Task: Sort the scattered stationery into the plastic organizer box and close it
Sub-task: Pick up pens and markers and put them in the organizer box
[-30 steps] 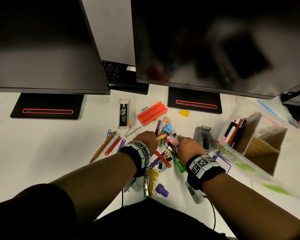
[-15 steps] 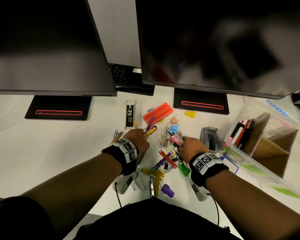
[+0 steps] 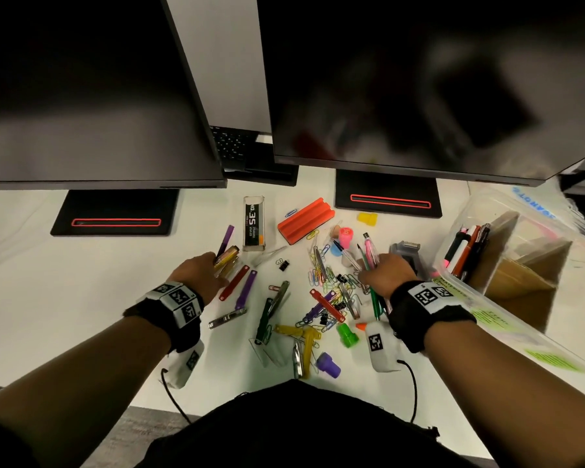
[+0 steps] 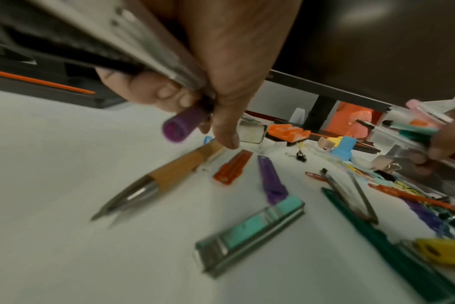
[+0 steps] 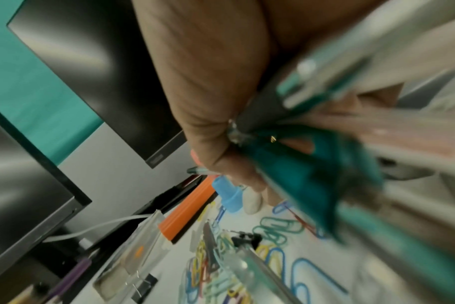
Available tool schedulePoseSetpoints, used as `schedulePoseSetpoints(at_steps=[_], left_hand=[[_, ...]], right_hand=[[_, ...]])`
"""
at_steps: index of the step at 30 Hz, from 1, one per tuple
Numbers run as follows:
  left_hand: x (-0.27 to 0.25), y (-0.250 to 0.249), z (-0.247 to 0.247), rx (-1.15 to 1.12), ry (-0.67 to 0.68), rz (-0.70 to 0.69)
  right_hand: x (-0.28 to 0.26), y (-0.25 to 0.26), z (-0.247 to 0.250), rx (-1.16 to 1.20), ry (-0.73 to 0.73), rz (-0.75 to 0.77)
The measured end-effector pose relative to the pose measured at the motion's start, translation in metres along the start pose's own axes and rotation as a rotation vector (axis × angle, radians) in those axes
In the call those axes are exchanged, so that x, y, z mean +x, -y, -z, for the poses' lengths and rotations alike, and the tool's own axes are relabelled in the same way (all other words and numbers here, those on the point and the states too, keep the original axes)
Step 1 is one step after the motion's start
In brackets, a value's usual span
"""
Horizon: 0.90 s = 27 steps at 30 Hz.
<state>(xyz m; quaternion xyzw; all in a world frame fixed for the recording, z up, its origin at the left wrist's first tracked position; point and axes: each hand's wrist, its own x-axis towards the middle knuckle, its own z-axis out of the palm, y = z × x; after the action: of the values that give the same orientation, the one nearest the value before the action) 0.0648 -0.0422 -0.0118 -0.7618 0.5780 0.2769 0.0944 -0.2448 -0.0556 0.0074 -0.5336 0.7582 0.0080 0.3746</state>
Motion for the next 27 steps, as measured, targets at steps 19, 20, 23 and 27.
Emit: schedulePoseSetpoints(at_steps=[19, 20, 23, 27], left_hand=[[-0.014, -0.028, 0.005, 0.066, 0.067, -0.149], [-0.017, -0.034, 0.008, 0.059, 0.072, -0.171], [-0.024, -0.055, 0.015, 0.013, 0.085, -0.224], [-0.029, -0.077, 0.015, -0.094, 0.116, -0.264]], right_hand=[[-0.046, -0.022, 0.041, 0.358, 0.076, 0.007], [-0.048, -0.023, 0.042, 0.367, 0.071, 0.023], [-0.054, -0.023, 0.047, 0.446, 0.073, 0.054], [-0.065, -0.023, 0.064, 0.901, 0.083, 0.044]])
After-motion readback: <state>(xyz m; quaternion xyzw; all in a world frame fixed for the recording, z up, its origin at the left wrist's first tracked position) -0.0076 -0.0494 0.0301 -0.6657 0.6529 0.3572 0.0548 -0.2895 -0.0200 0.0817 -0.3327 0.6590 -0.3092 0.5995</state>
